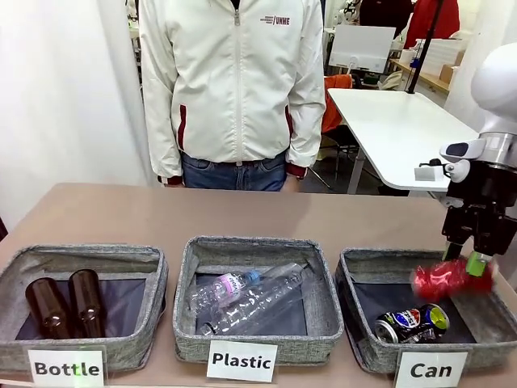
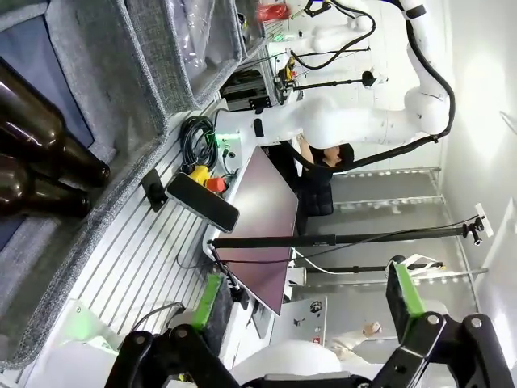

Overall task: Sort the can waste into the basket.
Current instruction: Pick up the can waste from the table and place it in the right Fabric basket.

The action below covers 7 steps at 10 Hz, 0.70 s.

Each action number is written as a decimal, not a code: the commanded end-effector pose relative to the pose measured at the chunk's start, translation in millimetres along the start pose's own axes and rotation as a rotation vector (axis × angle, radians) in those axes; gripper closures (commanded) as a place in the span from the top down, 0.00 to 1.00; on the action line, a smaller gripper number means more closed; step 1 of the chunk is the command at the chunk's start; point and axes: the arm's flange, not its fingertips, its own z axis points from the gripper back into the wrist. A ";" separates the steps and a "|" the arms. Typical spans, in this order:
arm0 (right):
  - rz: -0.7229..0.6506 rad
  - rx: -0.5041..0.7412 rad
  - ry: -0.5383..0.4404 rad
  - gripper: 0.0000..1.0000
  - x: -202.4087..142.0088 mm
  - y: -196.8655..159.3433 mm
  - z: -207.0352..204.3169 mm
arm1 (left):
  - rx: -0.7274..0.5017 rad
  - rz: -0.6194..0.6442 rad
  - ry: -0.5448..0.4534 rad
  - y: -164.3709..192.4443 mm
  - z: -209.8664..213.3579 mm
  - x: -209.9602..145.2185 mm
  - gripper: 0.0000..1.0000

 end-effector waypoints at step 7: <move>-0.307 -0.091 -0.934 1.00 -3.2 -45.3 39.9 | -0.025 -0.013 -0.009 -2.9 5.0 0.3 1.00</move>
